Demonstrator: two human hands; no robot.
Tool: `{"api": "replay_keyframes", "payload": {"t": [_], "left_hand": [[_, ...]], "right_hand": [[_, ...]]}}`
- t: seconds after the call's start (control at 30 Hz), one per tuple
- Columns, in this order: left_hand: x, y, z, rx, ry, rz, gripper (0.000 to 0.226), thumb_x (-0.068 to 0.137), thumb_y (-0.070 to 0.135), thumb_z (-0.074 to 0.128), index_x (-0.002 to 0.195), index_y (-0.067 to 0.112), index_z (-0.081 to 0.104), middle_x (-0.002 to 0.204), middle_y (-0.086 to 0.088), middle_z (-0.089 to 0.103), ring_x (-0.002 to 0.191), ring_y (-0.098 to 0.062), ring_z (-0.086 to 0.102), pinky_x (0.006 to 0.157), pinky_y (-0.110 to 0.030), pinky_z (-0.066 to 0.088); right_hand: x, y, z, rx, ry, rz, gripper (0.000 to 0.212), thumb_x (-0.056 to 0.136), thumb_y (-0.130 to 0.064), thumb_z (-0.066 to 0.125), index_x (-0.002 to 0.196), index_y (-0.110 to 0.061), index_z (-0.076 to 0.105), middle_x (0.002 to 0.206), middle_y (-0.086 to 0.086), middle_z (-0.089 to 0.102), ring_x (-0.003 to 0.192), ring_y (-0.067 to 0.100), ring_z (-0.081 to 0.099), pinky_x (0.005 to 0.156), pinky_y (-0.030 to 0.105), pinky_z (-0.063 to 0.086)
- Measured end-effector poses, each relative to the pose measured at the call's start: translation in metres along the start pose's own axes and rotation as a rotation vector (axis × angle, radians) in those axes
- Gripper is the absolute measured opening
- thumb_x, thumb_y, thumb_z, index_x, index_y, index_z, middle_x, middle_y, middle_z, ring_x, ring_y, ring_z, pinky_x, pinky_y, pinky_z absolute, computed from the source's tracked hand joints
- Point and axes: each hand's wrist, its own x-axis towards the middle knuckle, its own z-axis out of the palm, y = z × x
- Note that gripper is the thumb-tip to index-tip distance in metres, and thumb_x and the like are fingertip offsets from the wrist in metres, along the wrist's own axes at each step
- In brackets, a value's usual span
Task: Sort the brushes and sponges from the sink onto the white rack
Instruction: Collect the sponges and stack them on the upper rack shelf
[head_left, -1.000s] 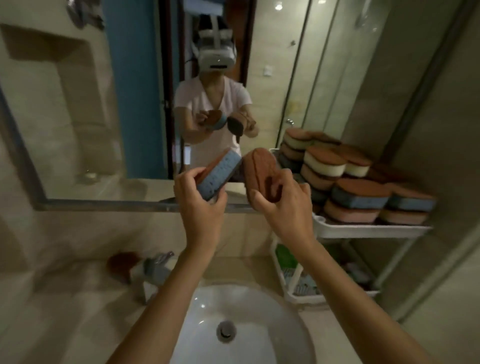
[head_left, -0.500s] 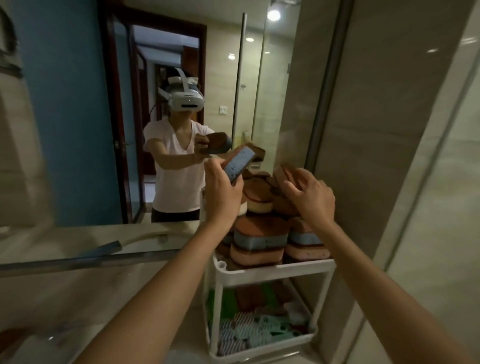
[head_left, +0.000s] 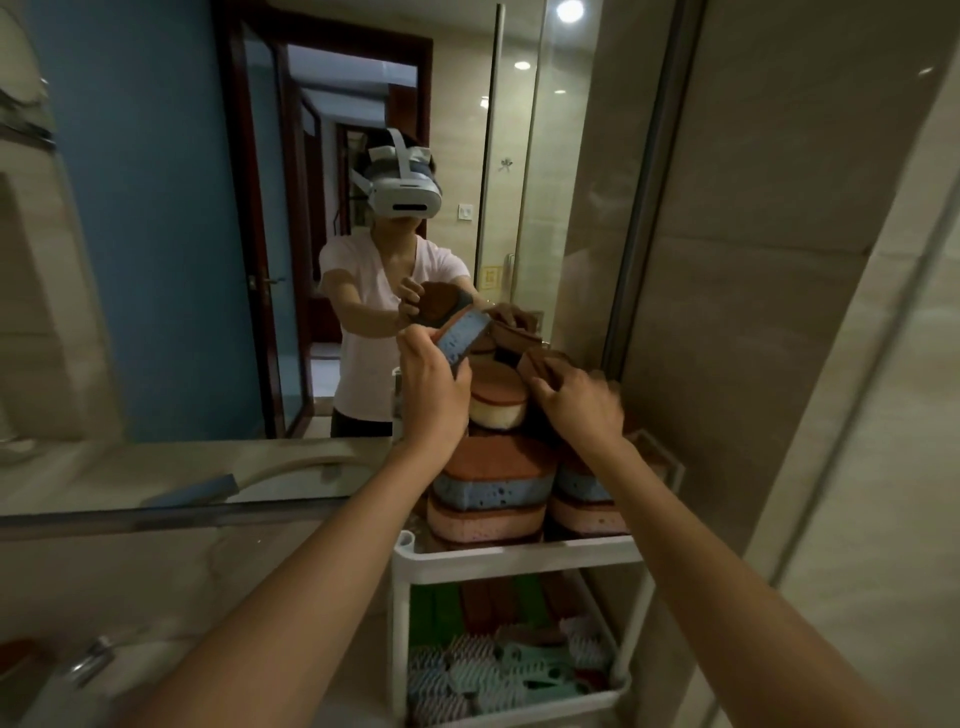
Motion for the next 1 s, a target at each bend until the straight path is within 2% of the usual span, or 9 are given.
{"api": "replay_keyframes", "payload": {"t": [0.17, 0.4, 0.47, 0.57, 0.67, 0.77, 0.83, 0.93, 1.0], "left_hand": [[-0.002, 0.0, -0.002, -0.014, -0.021, -0.024, 0.034, 0.087, 0.007, 0.058, 0.113, 0.0, 0.037, 0.121, -0.017, 0.045, 0.113, -0.026, 0.053, 0.088, -0.038, 0.053], [-0.003, -0.003, -0.003, -0.043, -0.052, -0.007, 0.034, 0.085, 0.002, 0.059, 0.111, 0.002, 0.038, 0.121, -0.016, 0.045, 0.115, -0.025, 0.052, 0.09, -0.04, 0.053], [-0.003, -0.003, -0.004, -0.038, -0.073, 0.029, 0.035, 0.083, -0.001, 0.06, 0.112, 0.002, 0.041, 0.121, -0.016, 0.043, 0.115, -0.026, 0.05, 0.091, -0.042, 0.052], [-0.004, 0.003, -0.006, 0.023, -0.107, 0.154, 0.044, 0.078, -0.008, 0.06, 0.119, 0.005, 0.051, 0.131, -0.015, 0.039, 0.123, -0.027, 0.045, 0.1, -0.04, 0.048], [-0.008, 0.019, -0.007, 0.116, -0.177, 0.223, 0.055, 0.08, -0.011, 0.054, 0.13, 0.011, 0.05, 0.141, -0.013, 0.033, 0.131, -0.025, 0.038, 0.105, -0.026, 0.039], [-0.011, 0.032, -0.004, 0.062, -0.254, 0.244, 0.062, 0.082, -0.012, 0.051, 0.138, 0.013, 0.042, 0.143, -0.011, 0.035, 0.132, -0.023, 0.039, 0.099, -0.017, 0.036], [-0.011, 0.036, -0.001, -0.064, -0.329, 0.226, 0.068, 0.082, -0.013, 0.048, 0.142, 0.016, 0.034, 0.142, -0.011, 0.04, 0.131, -0.022, 0.041, 0.097, -0.015, 0.035], [-0.011, 0.044, 0.003, -0.337, -0.464, 0.083, 0.074, 0.085, -0.018, 0.04, 0.146, 0.016, 0.017, 0.137, -0.016, 0.047, 0.13, -0.025, 0.045, 0.107, -0.025, 0.037], [-0.008, 0.051, 0.006, -0.545, -0.515, -0.046, 0.074, 0.086, -0.02, 0.037, 0.146, 0.014, 0.01, 0.132, -0.021, 0.049, 0.128, -0.029, 0.048, 0.11, -0.032, 0.038]], "right_hand": [[-0.001, 0.002, 0.006, -0.125, -0.066, -0.056, 0.041, 0.094, -0.042, 0.039, 0.131, -0.025, 0.047, 0.133, 0.023, 0.046, 0.123, 0.04, 0.038, 0.101, 0.047, 0.034], [-0.009, -0.007, -0.007, -0.099, -0.148, -0.04, 0.043, 0.096, -0.034, 0.026, 0.135, -0.027, 0.043, 0.144, 0.018, 0.03, 0.134, 0.037, 0.022, 0.11, 0.05, 0.02], [-0.011, -0.008, -0.007, 0.026, -0.098, -0.083, 0.04, 0.096, -0.03, 0.028, 0.128, -0.019, 0.05, 0.142, 0.018, 0.035, 0.135, 0.036, 0.024, 0.111, 0.047, 0.021], [-0.018, -0.016, -0.015, 0.491, 0.147, -0.12, 0.029, 0.095, -0.024, 0.036, 0.111, -0.014, 0.058, 0.123, 0.013, 0.054, 0.117, 0.027, 0.046, 0.099, 0.042, 0.041], [-0.026, -0.027, -0.028, 0.863, 0.147, -0.051, 0.021, 0.096, -0.02, 0.039, 0.107, -0.017, 0.056, 0.102, 0.001, 0.057, 0.101, 0.018, 0.056, 0.085, 0.036, 0.053], [-0.026, -0.027, -0.033, 0.96, 0.076, 0.037, 0.022, 0.097, -0.023, 0.038, 0.094, -0.02, 0.059, 0.1, 0.002, 0.059, 0.1, 0.02, 0.058, 0.088, 0.039, 0.052], [-0.025, -0.023, -0.036, 1.06, 0.018, 0.122, 0.022, 0.096, -0.029, 0.041, 0.096, -0.019, 0.061, 0.1, 0.003, 0.06, 0.095, 0.019, 0.058, 0.08, 0.032, 0.051], [-0.022, -0.01, -0.041, 1.113, -0.016, 0.107, 0.038, 0.09, -0.036, 0.053, 0.119, -0.011, 0.055, 0.11, 0.006, 0.061, 0.101, 0.019, 0.058, 0.083, 0.031, 0.053], [-0.023, -0.001, -0.046, 1.047, -0.017, 0.045, 0.04, 0.086, -0.03, 0.062, 0.121, -0.012, 0.052, 0.103, -0.003, 0.058, 0.098, 0.014, 0.056, 0.074, 0.019, 0.053]]}}
